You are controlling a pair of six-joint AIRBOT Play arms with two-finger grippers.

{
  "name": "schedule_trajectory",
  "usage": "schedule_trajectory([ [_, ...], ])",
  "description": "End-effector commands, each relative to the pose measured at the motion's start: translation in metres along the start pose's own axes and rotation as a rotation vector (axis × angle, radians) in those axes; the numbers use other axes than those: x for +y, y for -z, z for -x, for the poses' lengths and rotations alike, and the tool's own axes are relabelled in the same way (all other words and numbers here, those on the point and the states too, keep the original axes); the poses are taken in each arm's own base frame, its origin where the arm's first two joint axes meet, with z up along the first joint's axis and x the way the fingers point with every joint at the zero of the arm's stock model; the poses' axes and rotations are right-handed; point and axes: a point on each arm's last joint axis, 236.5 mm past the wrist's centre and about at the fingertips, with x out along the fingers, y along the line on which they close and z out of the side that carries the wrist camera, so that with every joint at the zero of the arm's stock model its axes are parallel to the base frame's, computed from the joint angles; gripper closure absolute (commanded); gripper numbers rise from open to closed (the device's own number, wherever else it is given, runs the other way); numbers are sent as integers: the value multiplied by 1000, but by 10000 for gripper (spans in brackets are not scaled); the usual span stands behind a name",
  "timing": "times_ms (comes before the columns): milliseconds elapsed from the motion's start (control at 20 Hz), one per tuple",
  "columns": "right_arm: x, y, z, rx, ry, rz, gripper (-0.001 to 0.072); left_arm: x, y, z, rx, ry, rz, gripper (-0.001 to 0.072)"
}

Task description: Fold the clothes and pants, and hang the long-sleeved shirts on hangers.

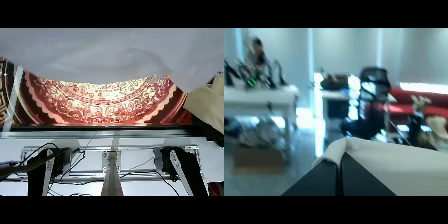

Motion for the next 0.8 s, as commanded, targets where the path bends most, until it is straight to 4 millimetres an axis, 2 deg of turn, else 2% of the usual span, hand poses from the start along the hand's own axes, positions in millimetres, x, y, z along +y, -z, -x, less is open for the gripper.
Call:
schedule_trajectory([
  [0,13,-33,32,-101,27,-37,699,8,-39,22,-127,-91,-55,697],
  [50,14,-31,31,-94,22,-72,699,9,-41,22,-134,-95,-55,697],
  [150,6,-15,21,-35,32,-84,699,12,-36,18,-120,-94,-50,697],
  [200,-1,-1,13,12,41,-106,700,14,-30,14,-102,-90,-44,697],
  [300,-15,43,-9,163,42,-172,699,16,-5,1,-18,-62,-26,697],
  [350,-16,74,-20,272,19,-206,699,14,16,-7,56,-29,-12,697],
  [500,5,170,-34,636,-149,-365,700,3,111,-23,389,125,66,698],
  [600,12,214,-36,807,-231,-432,699,1,170,-25,589,214,137,698],
  [750,-2,272,-50,953,-231,-496,700,1,240,-19,829,320,251,698],
])
